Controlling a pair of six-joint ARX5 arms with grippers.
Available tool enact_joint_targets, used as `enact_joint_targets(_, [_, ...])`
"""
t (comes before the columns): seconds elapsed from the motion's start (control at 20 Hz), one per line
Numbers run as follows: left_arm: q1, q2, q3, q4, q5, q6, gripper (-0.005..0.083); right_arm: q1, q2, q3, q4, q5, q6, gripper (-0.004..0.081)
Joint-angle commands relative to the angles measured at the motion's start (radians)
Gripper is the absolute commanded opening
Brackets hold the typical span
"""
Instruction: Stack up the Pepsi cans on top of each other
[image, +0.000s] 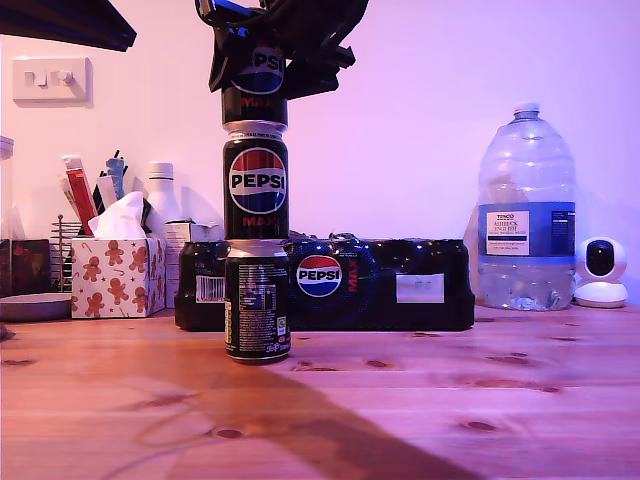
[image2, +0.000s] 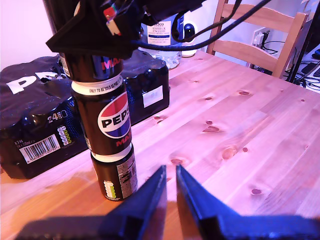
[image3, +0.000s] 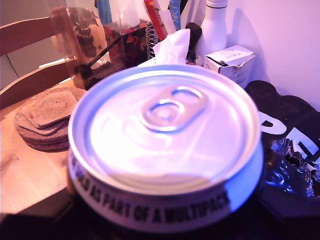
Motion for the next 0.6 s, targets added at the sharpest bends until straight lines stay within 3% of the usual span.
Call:
enact_joint_targets(0.0, [-0.003, 0.003, -0.025, 0.006, 0.0, 0.005, 0.0044, 0.011, 0.005, 0.036, 0.017, -0.007, -0.005, 0.065])
enact_joint_targets(0.55, [-0.003, 0.003, -0.025, -0.015, 0.0, 0.013, 0.0044, 0.019, 0.002, 0.048, 0.003, -0.007, -0.012, 0.0655])
